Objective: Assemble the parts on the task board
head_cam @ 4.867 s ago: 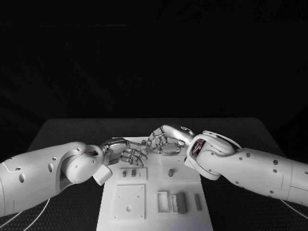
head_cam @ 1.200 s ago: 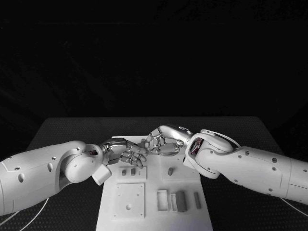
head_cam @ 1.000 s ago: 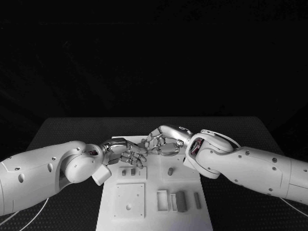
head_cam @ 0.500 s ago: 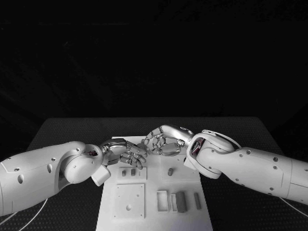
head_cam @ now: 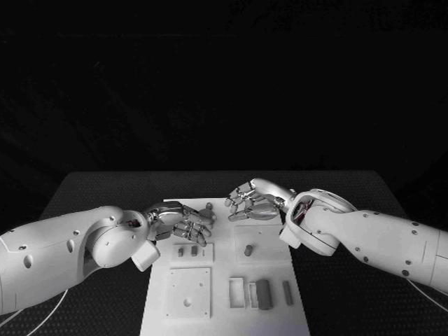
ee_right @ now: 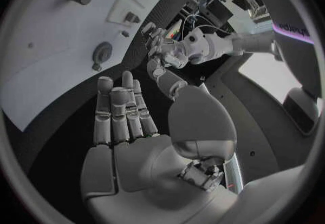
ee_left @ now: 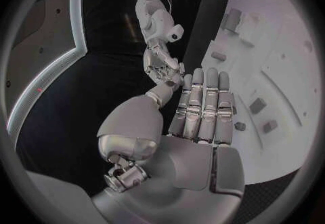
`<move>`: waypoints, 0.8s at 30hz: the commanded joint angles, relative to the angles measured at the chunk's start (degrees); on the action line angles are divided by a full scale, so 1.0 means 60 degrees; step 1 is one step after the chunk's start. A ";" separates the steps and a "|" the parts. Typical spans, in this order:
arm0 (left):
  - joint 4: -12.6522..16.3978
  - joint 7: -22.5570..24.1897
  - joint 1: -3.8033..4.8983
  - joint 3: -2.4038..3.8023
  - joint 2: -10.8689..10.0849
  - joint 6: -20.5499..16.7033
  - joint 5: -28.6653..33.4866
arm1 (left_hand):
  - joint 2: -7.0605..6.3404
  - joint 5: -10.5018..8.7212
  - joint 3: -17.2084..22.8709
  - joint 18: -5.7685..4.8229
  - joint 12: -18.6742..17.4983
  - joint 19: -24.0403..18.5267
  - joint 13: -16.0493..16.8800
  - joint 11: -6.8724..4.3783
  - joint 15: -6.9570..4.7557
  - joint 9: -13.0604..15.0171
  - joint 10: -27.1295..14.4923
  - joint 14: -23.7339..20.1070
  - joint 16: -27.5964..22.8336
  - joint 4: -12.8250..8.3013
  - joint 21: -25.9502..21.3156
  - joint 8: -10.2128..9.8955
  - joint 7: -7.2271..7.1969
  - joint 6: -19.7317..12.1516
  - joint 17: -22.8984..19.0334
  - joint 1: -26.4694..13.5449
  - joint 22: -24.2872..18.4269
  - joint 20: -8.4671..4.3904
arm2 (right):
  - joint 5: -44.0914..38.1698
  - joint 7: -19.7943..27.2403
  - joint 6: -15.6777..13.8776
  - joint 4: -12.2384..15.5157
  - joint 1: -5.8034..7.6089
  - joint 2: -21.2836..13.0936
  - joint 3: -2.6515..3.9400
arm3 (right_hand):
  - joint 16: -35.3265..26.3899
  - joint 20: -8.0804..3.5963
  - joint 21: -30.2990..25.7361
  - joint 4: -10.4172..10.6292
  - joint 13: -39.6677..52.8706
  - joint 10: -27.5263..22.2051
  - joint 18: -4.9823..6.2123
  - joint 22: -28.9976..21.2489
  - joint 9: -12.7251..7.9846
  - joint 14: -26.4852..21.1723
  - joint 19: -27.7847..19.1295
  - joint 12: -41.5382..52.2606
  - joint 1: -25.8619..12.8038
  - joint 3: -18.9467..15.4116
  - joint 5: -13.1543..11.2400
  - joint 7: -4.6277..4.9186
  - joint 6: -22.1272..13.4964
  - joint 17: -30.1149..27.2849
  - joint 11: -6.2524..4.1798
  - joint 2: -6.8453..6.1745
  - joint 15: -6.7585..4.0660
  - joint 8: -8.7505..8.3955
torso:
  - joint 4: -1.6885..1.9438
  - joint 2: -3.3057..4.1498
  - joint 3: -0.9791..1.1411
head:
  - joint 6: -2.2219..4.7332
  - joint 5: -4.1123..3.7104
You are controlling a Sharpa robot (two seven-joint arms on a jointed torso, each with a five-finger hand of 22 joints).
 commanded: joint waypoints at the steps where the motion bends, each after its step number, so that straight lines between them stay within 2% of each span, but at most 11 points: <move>1: 0.0047 0.0232 0.0012 0.0005 -0.0012 0.0060 -0.0056 | 0.0076 0.0000 0.0030 -0.0011 0.0063 0.0052 0.0017 -0.0005 0.0018 0.0019 0.0090 0.0067 -0.0048 -0.0013 0.0042 0.0037 -0.0020 0.0064 0.0013 0.0015 0.0016 -0.0018 | 0.2549 0.0607 0.0997 -0.0243 -0.0001 -0.0001 -0.0001 | -0.0072 0.0018 -0.0059 -0.0007 -0.0464 -0.0464 0.0147 0.0102 -0.0028 0.0022 -0.0043 -0.0387 0.0214 0.0042 -0.0013 0.0028 -0.0031 -0.0072 0.0352 0.0140 0.0133 0.0015 | -0.0021 -0.0004 -0.0007 | 0.0033 -0.0002; 5: 0.0062 0.0242 0.0012 0.0005 -0.0007 0.0065 -0.0066 | 0.0073 0.0000 0.0035 -0.0010 0.0065 0.0053 0.0020 -0.0009 0.0015 0.0025 0.0097 0.0069 -0.0048 -0.0015 0.0043 0.0041 -0.0021 0.0069 0.0017 0.0019 0.0020 -0.0020 | 0.2881 0.0703 0.1311 -0.0466 -0.0002 0.0097 -0.0005 | -0.0084 0.0056 -0.0087 -0.0009 -0.0988 -0.0417 0.0147 0.0105 -0.0029 0.0015 -0.0068 -0.0669 0.0363 0.0110 -0.0013 -0.0120 0.0070 -0.0169 0.0312 0.0406 0.0094 0.0098 | -0.0023 -0.0001 0.0010 | 0.0043 -0.0007; 8: 0.0066 0.0262 0.0011 0.0005 0.0000 0.0072 -0.0066 | 0.0072 0.0000 0.0038 -0.0011 0.0065 0.0053 0.0021 -0.0010 0.0014 0.0027 0.0099 0.0070 -0.0049 -0.0015 0.0043 0.0043 -0.0021 0.0071 0.0019 0.0020 0.0022 -0.0021 | 0.3221 0.0682 0.1636 -0.0558 -0.0004 0.0168 -0.0020 | -0.0099 0.0072 -0.0101 -0.0010 -0.1218 -0.0374 0.0147 0.0105 -0.0030 0.0017 -0.0075 -0.0747 0.0367 0.0149 -0.0013 -0.0175 0.0148 -0.0223 0.0286 0.0577 0.0067 0.0148 | -0.0002 0.0001 0.0015 | 0.0046 -0.0018; 10: 0.0077 0.0290 0.0011 0.0005 -0.0005 0.0083 -0.0066 | 0.0071 0.0000 0.0039 -0.0011 0.0065 0.0053 0.0021 -0.0010 0.0014 0.0028 0.0099 0.0070 -0.0049 -0.0015 0.0044 0.0044 -0.0021 0.0071 0.0021 0.0021 0.0023 -0.0021 | 0.3861 0.0604 0.2099 -0.0658 -0.0005 0.0228 -0.0036 | -0.0185 0.0095 -0.0151 -0.0008 -0.1501 -0.0431 0.0147 0.0084 -0.0064 -0.0003 -0.0100 -0.0791 0.0295 0.0154 -0.0014 -0.0169 0.0122 -0.0320 0.0308 0.0683 0.0089 0.0139 | 0.0010 0.0001 0.0011 | 0.0052 -0.0030; 13: 0.0099 0.0312 0.0011 0.0005 -0.0015 0.0091 -0.0065 | 0.0071 0.0000 0.0040 -0.0012 0.0065 0.0053 0.0022 -0.0010 0.0013 0.0029 0.0100 0.0070 -0.0049 -0.0015 0.0044 0.0044 -0.0020 0.0070 0.0022 0.0021 0.0024 -0.0021 | 0.4047 0.0691 0.2291 -0.0782 -0.0016 0.0302 -0.0070 | -0.0460 0.0158 -0.0337 -0.0003 -0.1825 -0.0641 0.0146 -0.0009 -0.0116 -0.0076 -0.0217 -0.0789 0.0174 0.0193 -0.0009 -0.0161 0.0020 -0.0516 0.0391 0.0840 0.0153 0.0092 | 0.0009 0.0000 0.0004 | 0.0048 -0.0025; 18: 0.0109 0.0348 0.0010 0.0005 -0.0017 0.0086 -0.0065 | 0.0072 0.0000 0.0044 -0.0012 0.0064 0.0054 0.0023 -0.0010 0.0013 0.0031 0.0101 0.0071 -0.0050 -0.0014 0.0044 0.0045 -0.0018 0.0069 0.0025 0.0023 0.0026 -0.0022 | 0.4208 0.0821 0.2536 -0.0856 -0.0066 0.0373 -0.0073 | -0.0557 0.0192 -0.0418 -0.0011 -0.2124 -0.0687 0.0147 -0.0047 -0.0172 -0.0037 -0.0225 -0.0784 0.0188 0.0288 -0.0013 -0.0155 -0.0114 -0.0625 0.0405 0.1142 0.0176 0.0036 | 0.0014 0.0003 0.0007 | 0.0028 -0.0009; 22: 0.0117 0.0363 0.0010 0.0005 -0.0004 0.0108 -0.0065 | 0.0071 0.0000 0.0046 -0.0013 0.0065 0.0054 0.0024 -0.0010 0.0012 0.0033 0.0103 0.0072 -0.0050 -0.0014 0.0045 0.0045 -0.0016 0.0069 0.0027 0.0023 0.0028 -0.0023 | 0.4149 0.0836 0.2651 -0.0823 -0.0091 0.0398 -0.0077 | -0.0580 0.0201 -0.0448 -0.0015 -0.2316 -0.0704 0.0147 -0.0049 -0.0203 -0.0023 -0.0232 -0.0783 0.0226 0.0351 -0.0013 -0.0132 -0.0194 -0.0669 0.0401 0.1260 0.0173 0.0008 | 0.0009 0.0002 -0.0002 | 0.0013 -0.0004; 24: 0.0128 0.0364 0.0010 0.0005 0.0002 0.0111 -0.0065 | 0.0072 0.0000 0.0048 -0.0013 0.0065 0.0055 0.0024 -0.0010 0.0012 0.0034 0.0104 0.0073 -0.0050 -0.0013 0.0046 0.0046 -0.0015 0.0069 0.0029 0.0023 0.0029 -0.0023 | 0.4082 0.0849 0.2664 -0.0810 -0.0103 0.0414 -0.0081 | -0.0581 0.0204 -0.0455 -0.0019 -0.2396 -0.0703 0.0147 -0.0045 -0.0216 -0.0019 -0.0235 -0.0778 0.0232 0.0356 -0.0015 -0.0127 -0.0234 -0.0682 0.0403 0.1238 0.0175 -0.0006 | 0.0006 0.0003 -0.0004 | 0.0008 -0.0002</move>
